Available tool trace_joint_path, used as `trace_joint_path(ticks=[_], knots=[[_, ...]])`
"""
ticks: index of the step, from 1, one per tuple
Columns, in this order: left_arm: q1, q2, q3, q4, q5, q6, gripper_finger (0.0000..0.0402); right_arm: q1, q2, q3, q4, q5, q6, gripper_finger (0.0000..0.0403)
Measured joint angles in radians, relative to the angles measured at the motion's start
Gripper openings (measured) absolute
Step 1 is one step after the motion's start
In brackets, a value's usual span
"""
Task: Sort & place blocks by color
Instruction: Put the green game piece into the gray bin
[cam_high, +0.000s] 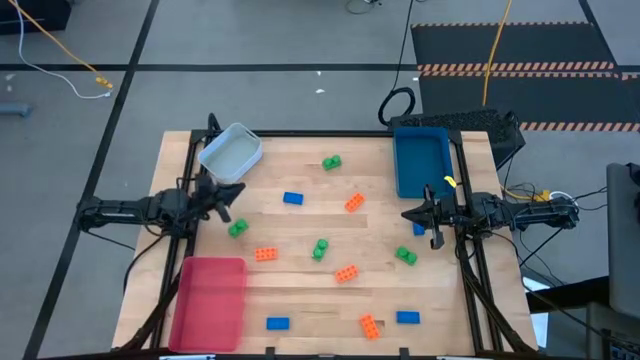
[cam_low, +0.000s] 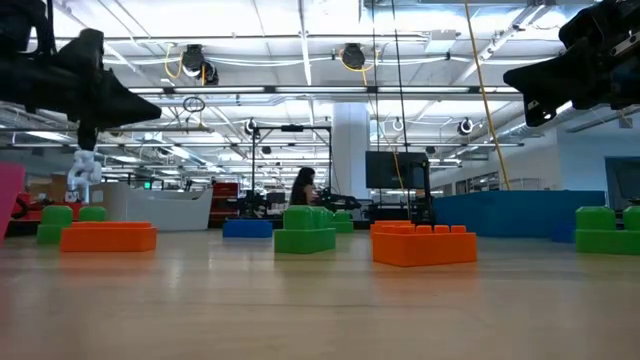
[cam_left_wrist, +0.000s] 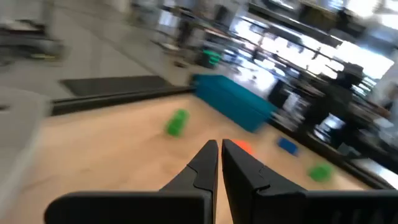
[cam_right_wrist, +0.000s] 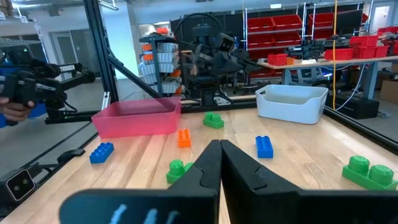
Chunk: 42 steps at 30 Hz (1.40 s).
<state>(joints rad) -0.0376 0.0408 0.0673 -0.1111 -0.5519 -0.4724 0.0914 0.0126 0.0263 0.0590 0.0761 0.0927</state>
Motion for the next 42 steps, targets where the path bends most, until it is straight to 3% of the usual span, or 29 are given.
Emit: trace_joint_path(ticks=[3,6,11,14,19,22,25,29,32,35,42], knots=[[0.0,0.006,0.0,-0.008,-0.08,-0.037,0.0024,0.0,0.0,0.0,0.001,0.0,0.0,0.0],[0.0,0.019,0.0,-0.007,-0.083,-0.05,0.0026,0.0,0.0,0.0,0.0,0.0,0.0,0.0],[-0.003,0.055,0.0,-0.001,-0.04,0.117,0.0063,0.0,0.0,0.0,0.0,0.0,0.0,0.0],[-0.004,0.069,0.0,-0.001,0.051,0.257,0.0086,0.0,0.0,0.0,0.001,0.0,0.0,0.0],[-0.003,0.085,0.005,-0.004,0.144,0.244,0.0099,0.0,0.0,0.0,0.0,0.0,0.0,0.0],[-0.004,0.087,0.061,-0.12,0.226,0.257,0.01,0.0,0.0,0.0,0.001,0.0,0.0,0.0],[-0.004,0.127,0.182,-0.324,0.228,0.268,0.01,0.0,0.0,0.0,0.0,0.0,0.0,0.0],[-0.013,0.264,0.314,-0.352,0.21,0.195,0.01,0.0,0.0,0.0,0.001,0.001,0.0,0.0],[-0.014,0.412,0.383,-0.214,0.105,0.092,0.01,0.0,0.0,0.0,0.003,0.0,0.0,0.0],[-0.032,0.571,0.455,-0.114,0.118,0.162,0.01,0.0,0.001,0.0,-0.004,0.0,0.0,0.0],[-0.032,0.934,0.792,-0.595,0.181,0.145,0.0139,0.0,0.001,0.0,-0.003,0.0,0.0,0.0]])
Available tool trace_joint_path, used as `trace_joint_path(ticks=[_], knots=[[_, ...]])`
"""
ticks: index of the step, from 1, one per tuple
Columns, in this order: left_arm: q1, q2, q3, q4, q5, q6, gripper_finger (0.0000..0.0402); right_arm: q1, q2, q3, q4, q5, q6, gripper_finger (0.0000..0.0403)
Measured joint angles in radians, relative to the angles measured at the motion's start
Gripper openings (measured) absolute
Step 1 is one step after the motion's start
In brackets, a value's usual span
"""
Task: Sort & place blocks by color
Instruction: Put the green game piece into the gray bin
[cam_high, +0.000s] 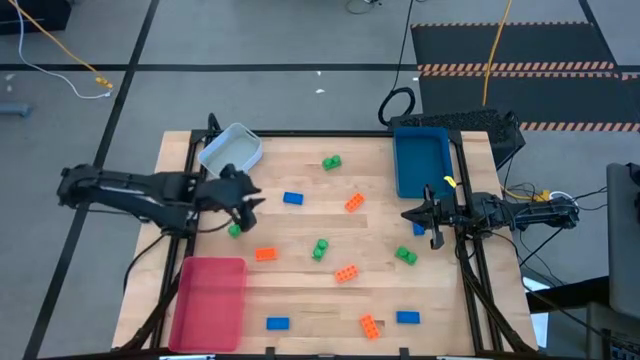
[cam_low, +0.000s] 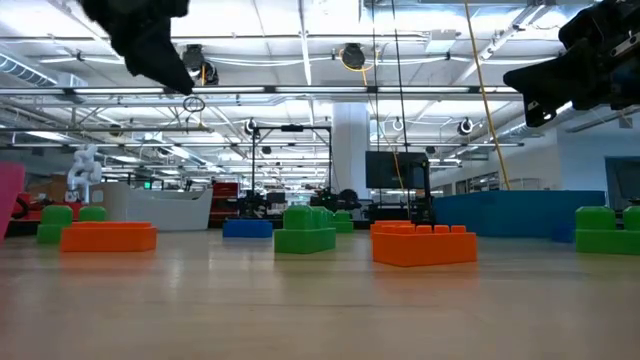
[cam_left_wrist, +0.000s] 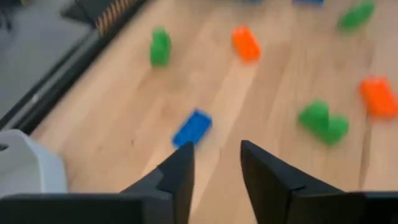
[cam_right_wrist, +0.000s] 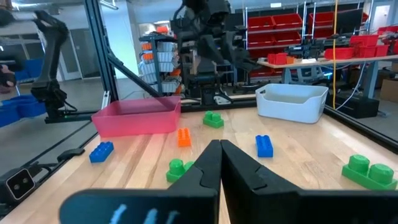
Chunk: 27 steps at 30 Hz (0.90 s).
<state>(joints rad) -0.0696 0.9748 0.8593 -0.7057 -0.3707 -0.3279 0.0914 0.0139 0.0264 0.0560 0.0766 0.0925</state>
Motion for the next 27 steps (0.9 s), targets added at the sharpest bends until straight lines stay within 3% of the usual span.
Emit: trace_joint_path(ticks=[4,8,12,14,20,27], knots=[[0.006,0.173,0.157,-0.276,0.034,-0.067,0.0196,0.0,0.0,0.0,0.0,0.0,0.0,0.0],[0.027,0.305,0.206,-0.538,0.122,-0.221,0.0262,0.0,0.0,0.0,0.0,0.0,-0.001,0.0],[0.03,0.38,0.165,-0.574,0.323,-0.281,0.0316,0.0,0.0,0.0,0.0,0.0,-0.024,0.0],[0.028,0.403,0.146,-0.573,0.363,-0.304,0.0331,0.0,0.0,0.0,0.0,0.0,-0.026,0.0],[0.048,0.414,0.108,-0.524,0.382,-0.394,0.0329,0.0,0.0,0.0,0.0,0.0,-0.026,0.0],[0.087,0.416,-0.037,-0.401,0.4,-0.483,0.0301,0.0,0.0,0.0,0.0,0.0,-0.026,0.0]])
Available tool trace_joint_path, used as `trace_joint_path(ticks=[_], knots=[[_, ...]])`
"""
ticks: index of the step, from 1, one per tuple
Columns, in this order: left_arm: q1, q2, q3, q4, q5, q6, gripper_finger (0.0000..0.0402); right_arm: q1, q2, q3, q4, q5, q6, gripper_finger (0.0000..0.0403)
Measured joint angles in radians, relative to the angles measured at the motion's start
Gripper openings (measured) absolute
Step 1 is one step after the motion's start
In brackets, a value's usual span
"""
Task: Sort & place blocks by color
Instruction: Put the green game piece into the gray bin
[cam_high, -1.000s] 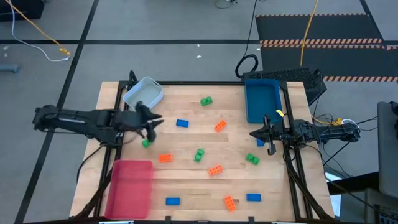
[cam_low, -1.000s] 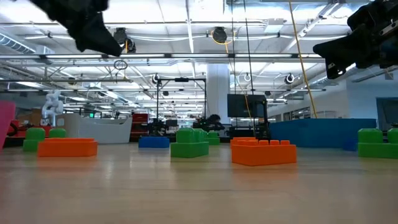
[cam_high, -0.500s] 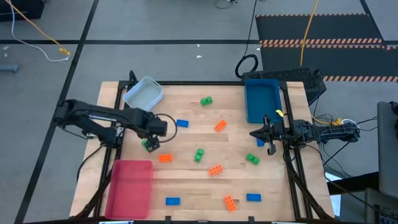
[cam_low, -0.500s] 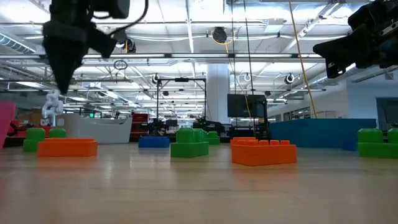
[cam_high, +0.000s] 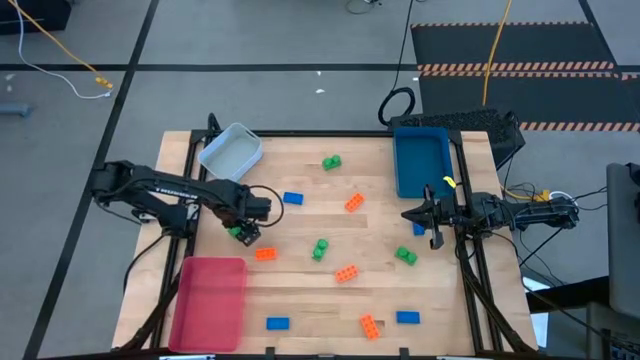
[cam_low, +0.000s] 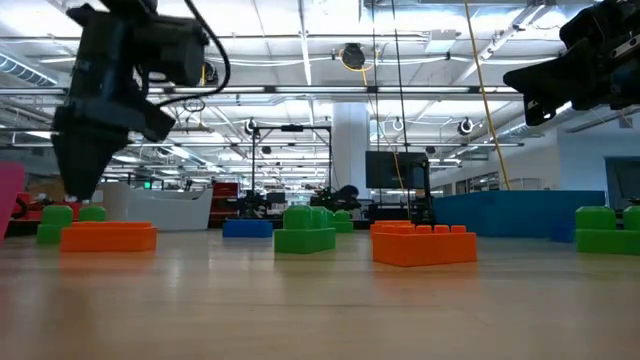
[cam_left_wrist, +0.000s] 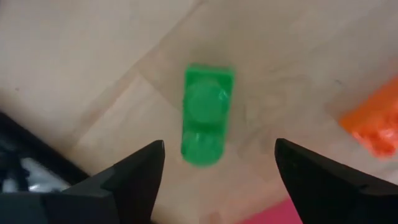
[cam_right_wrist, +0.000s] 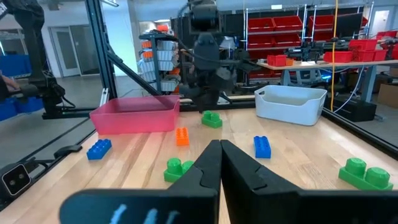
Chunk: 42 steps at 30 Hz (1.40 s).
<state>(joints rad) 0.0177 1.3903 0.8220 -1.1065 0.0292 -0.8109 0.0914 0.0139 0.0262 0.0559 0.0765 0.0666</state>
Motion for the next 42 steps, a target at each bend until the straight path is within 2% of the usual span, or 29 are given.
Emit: trace_joint_path(ticks=[4,18,27,34,39,42], knots=[[0.018,0.0,-0.062,0.017,0.017,-0.01,0.0293,0.0,0.0,0.0,0.0,0.0,0.0,0.0],[0.021,-0.004,-0.211,0.257,0.021,-0.02,0.0285,0.0,0.0,0.0,0.0,0.0,0.0,0.0],[0.019,-0.002,-0.205,0.289,-0.012,-0.009,0.0213,0.0,0.0,0.0,0.0,0.0,0.0,0.0],[0.021,-0.002,-0.203,0.298,-0.023,0.002,0.0136,0.0,0.0,0.0,0.0,0.0,0.0,0.0],[0.022,0.002,-0.187,0.288,-0.025,0.009,0.0136,0.0,0.0,0.0,0.0,0.0,0.0,0.0],[0.038,0.001,-0.126,0.274,-0.028,0.032,0.0136,0.0,0.0,0.0,0.0,0.0,0.0,0.0]])
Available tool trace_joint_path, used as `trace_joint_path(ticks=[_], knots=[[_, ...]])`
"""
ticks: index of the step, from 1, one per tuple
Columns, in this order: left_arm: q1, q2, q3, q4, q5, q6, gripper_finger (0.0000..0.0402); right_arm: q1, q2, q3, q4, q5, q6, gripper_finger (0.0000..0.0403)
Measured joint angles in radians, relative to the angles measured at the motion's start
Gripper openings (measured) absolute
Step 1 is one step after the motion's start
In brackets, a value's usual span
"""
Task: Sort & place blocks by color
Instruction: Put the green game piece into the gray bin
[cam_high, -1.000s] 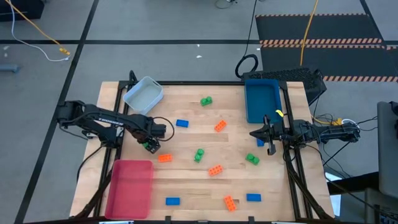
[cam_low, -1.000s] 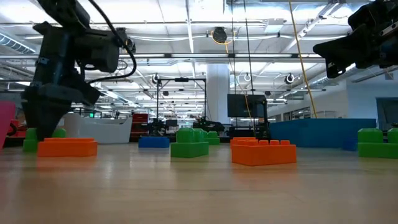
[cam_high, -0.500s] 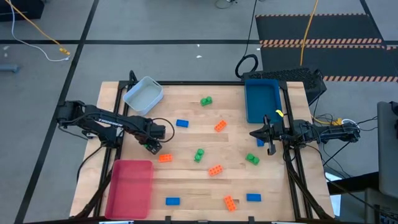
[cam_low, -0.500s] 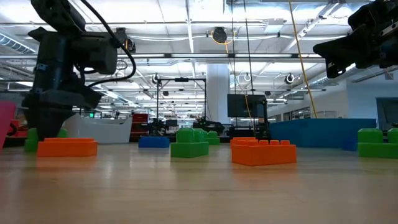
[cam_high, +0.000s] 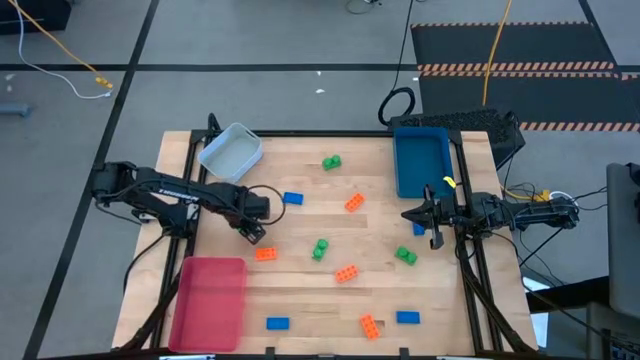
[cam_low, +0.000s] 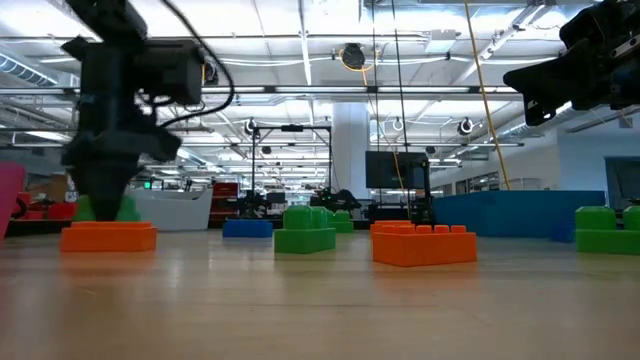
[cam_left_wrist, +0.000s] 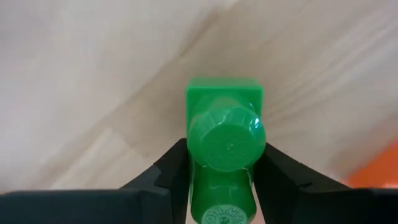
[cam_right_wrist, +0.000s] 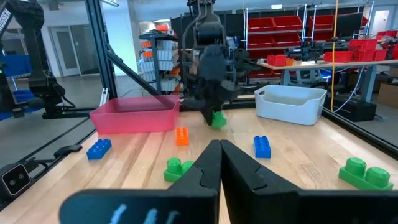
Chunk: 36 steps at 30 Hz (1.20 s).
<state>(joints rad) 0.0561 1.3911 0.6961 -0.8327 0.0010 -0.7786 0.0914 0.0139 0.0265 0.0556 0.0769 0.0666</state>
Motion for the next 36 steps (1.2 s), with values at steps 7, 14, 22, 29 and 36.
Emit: trace_joint_path(ticks=[7,14,22,29,36], knots=[[0.123,0.0,0.239,-0.228,-0.115,0.163,0.0136,0.0,0.0,0.0,0.0,0.0,0.0,0.0],[0.331,-0.001,0.456,-0.326,-0.224,0.33,0.0136,0.0,0.0,0.0,0.0,0.0,0.0,0.0],[0.65,-0.002,0.474,-0.336,-0.243,0.507,0.0136,0.0,0.0,0.0,0.0,0.0,0.0,0.0],[0.859,-0.002,0.452,-0.307,-0.238,0.588,0.0136,0.0,0.0,0.0,0.0,0.0,0.0,0.0],[0.935,-0.002,0.388,-0.249,-0.17,0.601,0.0136,0.0,0.0,0.0,0.0,0.0,0.0,0.0]])
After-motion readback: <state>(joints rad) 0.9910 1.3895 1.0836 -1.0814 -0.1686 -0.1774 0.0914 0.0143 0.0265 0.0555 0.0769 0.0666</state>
